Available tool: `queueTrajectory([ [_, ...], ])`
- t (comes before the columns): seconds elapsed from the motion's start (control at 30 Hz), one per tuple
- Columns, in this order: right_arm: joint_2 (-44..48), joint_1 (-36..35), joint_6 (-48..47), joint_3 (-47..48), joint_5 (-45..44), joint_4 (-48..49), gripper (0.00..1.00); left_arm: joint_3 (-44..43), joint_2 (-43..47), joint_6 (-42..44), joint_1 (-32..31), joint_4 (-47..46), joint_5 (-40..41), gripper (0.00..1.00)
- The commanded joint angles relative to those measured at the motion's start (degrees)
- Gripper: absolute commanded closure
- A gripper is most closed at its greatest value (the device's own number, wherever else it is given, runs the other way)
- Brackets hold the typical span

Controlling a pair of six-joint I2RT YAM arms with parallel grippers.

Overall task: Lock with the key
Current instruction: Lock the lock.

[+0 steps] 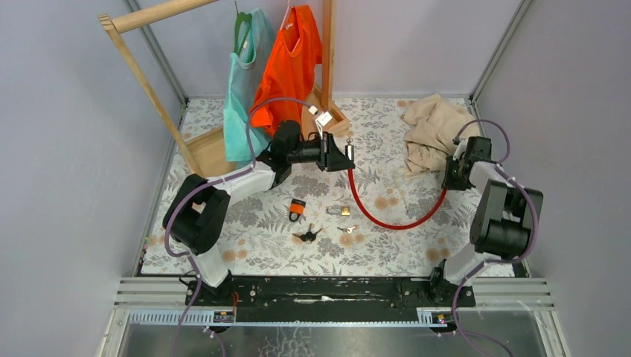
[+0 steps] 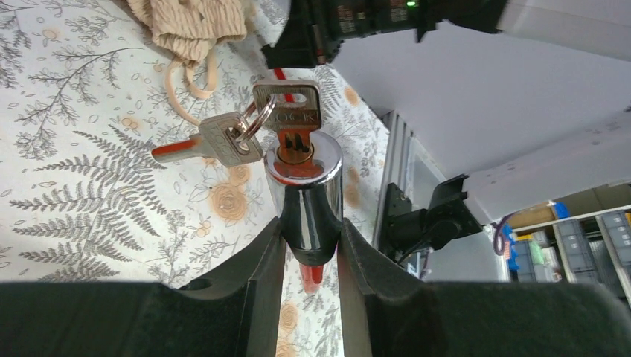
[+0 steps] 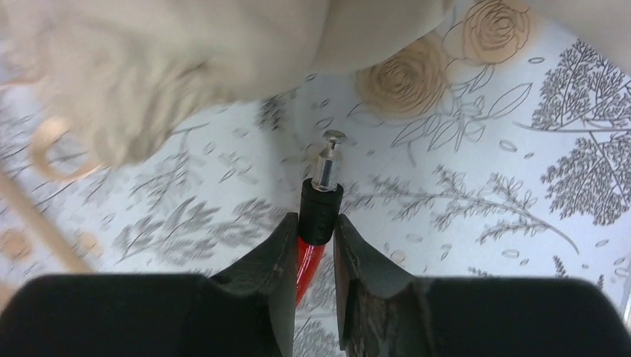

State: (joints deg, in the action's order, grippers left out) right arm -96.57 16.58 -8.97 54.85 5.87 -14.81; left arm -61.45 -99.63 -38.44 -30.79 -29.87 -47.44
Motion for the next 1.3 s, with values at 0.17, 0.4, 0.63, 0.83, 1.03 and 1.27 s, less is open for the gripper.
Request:
queueTrajectory([
  [0.17,18.5,-0.9,-3.2,-4.5,20.6,3.7,1.0,-5.4,0.8,15.3,-1.9,10.4,2.1,1.0],
  [0.4,25.0,-7.2,-5.4,-4.4,31.4,7.3,1.0,-12.6,-1.1,23.9,-3.6,19.3,2.0,1.0],
  [0.63,29.0,-15.0,-9.6,-3.2,39.6,10.9,1.0,-16.9,-2.7,28.7,-4.4,23.1,1.8,1.0],
  [0.83,27.8,-20.2,-14.5,0.3,42.0,5.9,1.0,-18.5,-3.7,32.3,-4.9,25.0,1.3,1.0],
  [1.03,28.0,-26.1,-16.9,0.1,38.7,3.6,1.0,-18.2,-4.5,34.1,-5.3,25.0,-0.4,1.0],
  [1.27,29.0,-29.8,-18.3,-1.3,35.2,3.2,1.0,-16.4,-3.3,33.9,-5.2,23.5,0.1,1.0],
])
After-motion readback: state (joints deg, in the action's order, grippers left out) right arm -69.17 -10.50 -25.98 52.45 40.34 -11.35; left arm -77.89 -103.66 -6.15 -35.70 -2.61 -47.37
